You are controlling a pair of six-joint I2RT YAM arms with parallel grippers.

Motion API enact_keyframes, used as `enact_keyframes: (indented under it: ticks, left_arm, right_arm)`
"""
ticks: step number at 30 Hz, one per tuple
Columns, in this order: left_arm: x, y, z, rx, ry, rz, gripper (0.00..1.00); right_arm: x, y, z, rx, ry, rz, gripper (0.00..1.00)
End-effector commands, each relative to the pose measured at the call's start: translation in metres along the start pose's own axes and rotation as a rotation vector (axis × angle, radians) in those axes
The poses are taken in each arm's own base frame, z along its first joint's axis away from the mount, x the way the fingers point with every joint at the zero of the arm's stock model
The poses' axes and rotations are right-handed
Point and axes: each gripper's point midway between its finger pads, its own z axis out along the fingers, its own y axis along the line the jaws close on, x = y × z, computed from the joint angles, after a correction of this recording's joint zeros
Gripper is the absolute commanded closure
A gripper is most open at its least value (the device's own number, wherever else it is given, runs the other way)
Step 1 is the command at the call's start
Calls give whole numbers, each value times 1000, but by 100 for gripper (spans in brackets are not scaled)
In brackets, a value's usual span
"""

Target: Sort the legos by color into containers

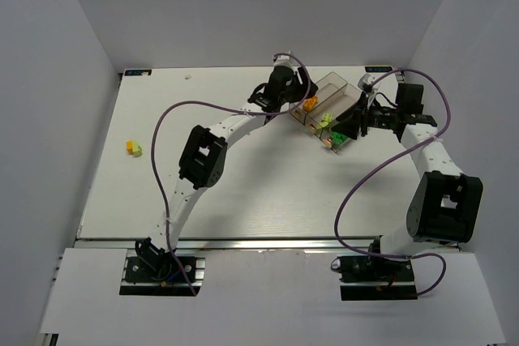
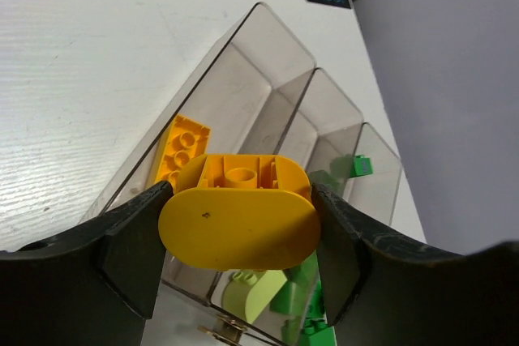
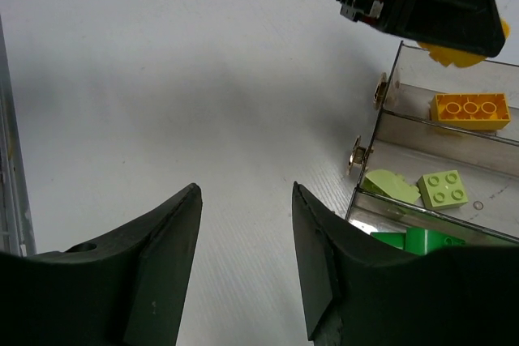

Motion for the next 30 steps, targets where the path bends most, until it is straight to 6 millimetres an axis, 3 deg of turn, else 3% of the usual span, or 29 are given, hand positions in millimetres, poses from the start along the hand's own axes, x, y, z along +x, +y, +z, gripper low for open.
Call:
enact_keyframes:
  ticks: [1,9,16,20,30]
  left_arm:
    - [-20,-12,-2,7,-54,14,51]
    - [-16,-8,2,-3,-51,3,38]
    - [-24,-15,-1,9,-61,3,27]
    - [-29,-17,-3,7,-70,11,15]
    - [-36,-16,-9,-17,-74,44,6]
  right_arm:
    - [-12,4,-5,-3,-33,-32,46]
    - [-11,5,-6,-4,-36,-22,45]
    - [-9,6,-5,-5,-35,-19,43]
    - [-11,6,-6,-5,-37,-23,43]
    - [-16,7,-8,2,-38,-33,42]
